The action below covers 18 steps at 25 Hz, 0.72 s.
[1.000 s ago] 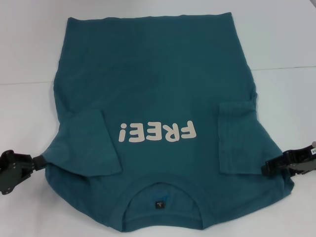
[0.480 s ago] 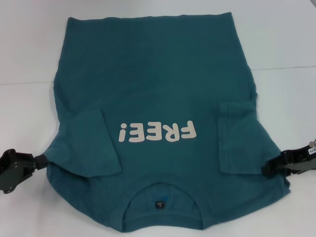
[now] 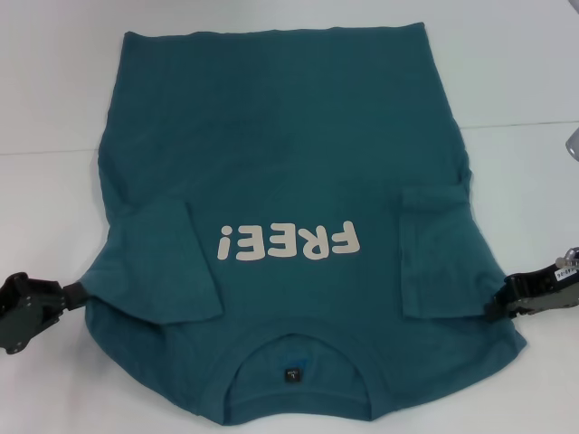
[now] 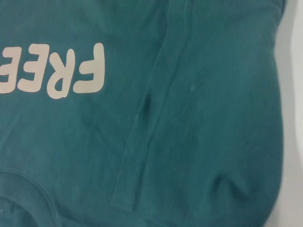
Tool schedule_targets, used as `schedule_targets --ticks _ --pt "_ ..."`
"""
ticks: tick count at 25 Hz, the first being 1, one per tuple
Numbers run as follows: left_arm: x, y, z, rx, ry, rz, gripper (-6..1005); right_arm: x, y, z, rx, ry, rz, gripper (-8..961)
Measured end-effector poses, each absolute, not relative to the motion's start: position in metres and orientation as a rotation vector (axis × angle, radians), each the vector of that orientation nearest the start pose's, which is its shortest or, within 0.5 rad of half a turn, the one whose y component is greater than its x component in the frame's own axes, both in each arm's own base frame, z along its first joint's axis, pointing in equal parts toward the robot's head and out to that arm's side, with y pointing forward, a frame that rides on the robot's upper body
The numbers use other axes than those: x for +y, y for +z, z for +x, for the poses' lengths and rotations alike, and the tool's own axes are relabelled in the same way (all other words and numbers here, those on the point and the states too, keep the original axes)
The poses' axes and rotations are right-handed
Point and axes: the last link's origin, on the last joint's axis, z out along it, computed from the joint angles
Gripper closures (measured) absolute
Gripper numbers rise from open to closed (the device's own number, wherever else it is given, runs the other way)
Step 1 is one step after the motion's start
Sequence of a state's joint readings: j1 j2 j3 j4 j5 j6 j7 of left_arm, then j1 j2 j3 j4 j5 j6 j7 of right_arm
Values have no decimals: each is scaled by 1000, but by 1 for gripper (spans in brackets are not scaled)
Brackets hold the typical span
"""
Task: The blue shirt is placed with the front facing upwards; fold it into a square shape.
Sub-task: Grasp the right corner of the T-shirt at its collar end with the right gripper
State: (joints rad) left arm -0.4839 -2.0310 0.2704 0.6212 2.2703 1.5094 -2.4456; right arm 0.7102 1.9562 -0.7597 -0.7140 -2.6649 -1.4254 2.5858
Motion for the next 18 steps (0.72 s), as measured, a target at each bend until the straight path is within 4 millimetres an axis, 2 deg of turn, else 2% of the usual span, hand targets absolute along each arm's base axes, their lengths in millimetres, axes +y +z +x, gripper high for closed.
schedule_targets --ticks 5,11,18 --pt "313 43 -340 2478 1034 2008 998 374 44 303 1791 -172 -2127 835" --pt "313 43 -339 2470 1030 2014 997 374 46 301 1785 -171 -2144 875" --pt "310 50 -334 2405 937 2105 997 372 58 294 1782 -158 -2194 907"
